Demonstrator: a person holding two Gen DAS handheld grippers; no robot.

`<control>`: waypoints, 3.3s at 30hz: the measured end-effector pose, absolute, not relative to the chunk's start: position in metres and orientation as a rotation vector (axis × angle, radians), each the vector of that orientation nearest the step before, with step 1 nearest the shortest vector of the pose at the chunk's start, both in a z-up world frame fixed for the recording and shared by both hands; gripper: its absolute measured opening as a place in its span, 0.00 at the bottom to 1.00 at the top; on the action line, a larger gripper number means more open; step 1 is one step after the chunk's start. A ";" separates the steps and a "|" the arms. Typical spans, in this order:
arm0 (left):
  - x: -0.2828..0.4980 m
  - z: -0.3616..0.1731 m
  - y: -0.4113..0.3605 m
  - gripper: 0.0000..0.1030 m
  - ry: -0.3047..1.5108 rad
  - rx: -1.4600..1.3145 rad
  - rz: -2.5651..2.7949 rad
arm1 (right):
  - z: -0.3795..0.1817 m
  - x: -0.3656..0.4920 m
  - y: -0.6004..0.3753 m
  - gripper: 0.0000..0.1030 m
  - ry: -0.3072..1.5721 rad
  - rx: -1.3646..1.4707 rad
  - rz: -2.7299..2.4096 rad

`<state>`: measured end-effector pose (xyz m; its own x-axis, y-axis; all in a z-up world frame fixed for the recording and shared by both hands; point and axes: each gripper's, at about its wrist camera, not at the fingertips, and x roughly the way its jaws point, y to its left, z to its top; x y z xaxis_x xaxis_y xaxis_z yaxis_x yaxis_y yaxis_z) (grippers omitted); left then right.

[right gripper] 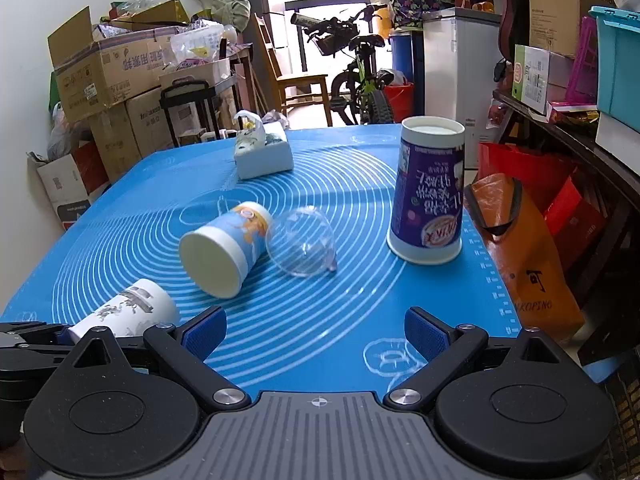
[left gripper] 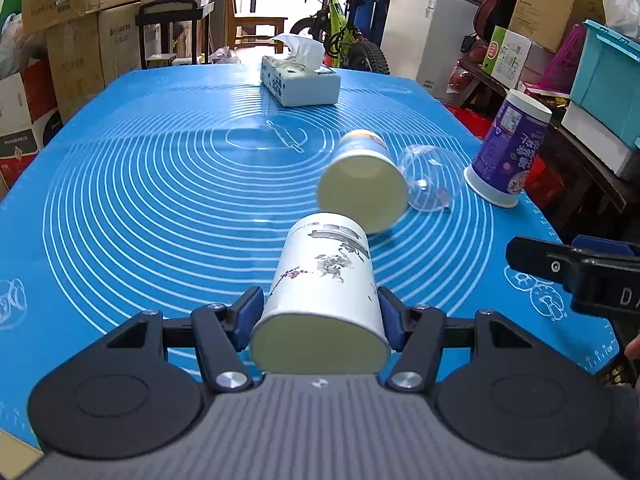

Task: Flip cup upside down
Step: 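Close the right tool on the grey-printed cup's body and lift it, then rotate the held cup rim-down and lower it onto the mat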

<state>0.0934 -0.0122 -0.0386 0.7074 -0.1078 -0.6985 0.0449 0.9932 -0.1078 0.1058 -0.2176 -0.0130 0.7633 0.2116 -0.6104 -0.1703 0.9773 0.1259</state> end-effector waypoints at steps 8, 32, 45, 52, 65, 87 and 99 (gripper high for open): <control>0.089 -0.045 -0.019 0.64 0.786 -0.081 -0.088 | -0.018 0.098 -0.216 0.93 0.685 0.057 0.215; 0.074 -0.014 -0.008 0.88 0.710 -0.115 -0.096 | -0.002 0.097 -0.215 0.93 0.687 0.118 0.264; 0.081 -0.012 0.061 0.91 0.633 -0.169 0.165 | 0.007 0.139 -0.156 0.85 0.849 0.157 0.373; 0.085 -0.022 0.088 0.91 0.643 -0.193 0.234 | -0.015 0.170 -0.127 0.80 1.005 0.249 0.411; 0.084 -0.022 0.091 0.91 0.639 -0.196 0.203 | -0.044 0.188 -0.112 0.62 1.115 0.324 0.496; 0.068 -0.019 0.056 0.91 0.611 -0.142 0.117 | -0.048 0.111 -0.148 0.63 0.348 -0.139 0.267; 0.057 -0.019 0.041 0.91 0.608 -0.131 0.084 | -0.047 0.084 -0.159 0.67 0.380 -0.108 0.297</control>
<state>0.0566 0.0410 -0.0191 0.8176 0.0404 -0.5744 -0.1175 0.9882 -0.0977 0.0841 -0.1594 -0.0469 0.8861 0.2644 -0.3806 -0.3047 0.9512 -0.0486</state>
